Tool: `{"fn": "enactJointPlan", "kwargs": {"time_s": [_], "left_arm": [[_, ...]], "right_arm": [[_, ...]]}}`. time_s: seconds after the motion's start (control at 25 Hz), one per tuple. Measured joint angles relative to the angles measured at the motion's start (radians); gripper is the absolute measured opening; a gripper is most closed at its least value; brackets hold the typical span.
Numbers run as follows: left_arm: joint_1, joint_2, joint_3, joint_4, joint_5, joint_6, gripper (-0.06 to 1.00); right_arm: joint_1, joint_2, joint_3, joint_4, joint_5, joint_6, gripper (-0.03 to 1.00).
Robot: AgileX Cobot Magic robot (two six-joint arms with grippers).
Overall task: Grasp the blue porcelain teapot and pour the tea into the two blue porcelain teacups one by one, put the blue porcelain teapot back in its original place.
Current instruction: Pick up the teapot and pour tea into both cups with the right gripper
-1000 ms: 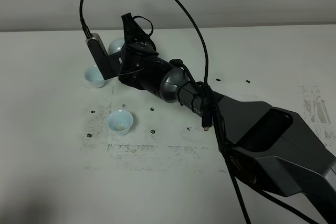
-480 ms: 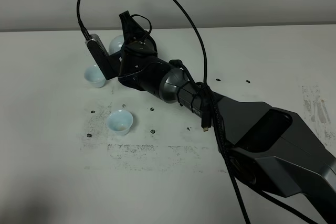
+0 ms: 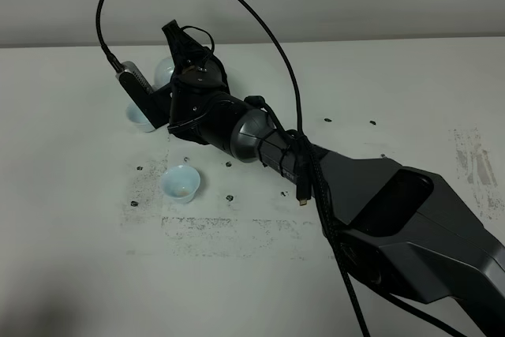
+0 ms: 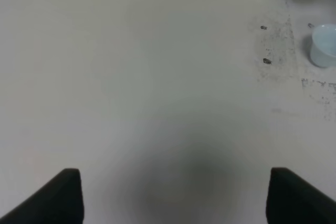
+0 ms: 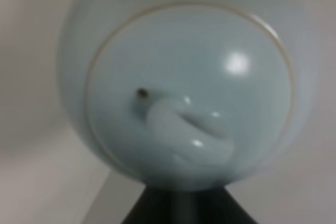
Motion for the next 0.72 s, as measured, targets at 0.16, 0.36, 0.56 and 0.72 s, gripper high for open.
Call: {"fn": "enactJointPlan", "kwargs": {"time_s": [0.16, 0.36, 0.56, 0.72], "left_arm": [[0.000, 0.000, 0.000, 0.000, 0.000, 0.000, 0.68], [0.000, 0.000, 0.000, 0.000, 0.000, 0.000, 0.68], [0.000, 0.000, 0.000, -0.002, 0.000, 0.000, 0.68], [0.000, 0.000, 0.000, -0.003, 0.000, 0.000, 0.68]], "right_arm": [[-0.001, 0.000, 0.000, -0.046, -0.004, -0.001, 0.06], [-0.001, 0.000, 0.000, -0.064, -0.036, -0.002, 0.06], [-0.001, 0.000, 0.000, -0.080, -0.058, -0.002, 0.06], [-0.001, 0.000, 0.000, -0.102, -0.059, -0.005, 0.06]]}}
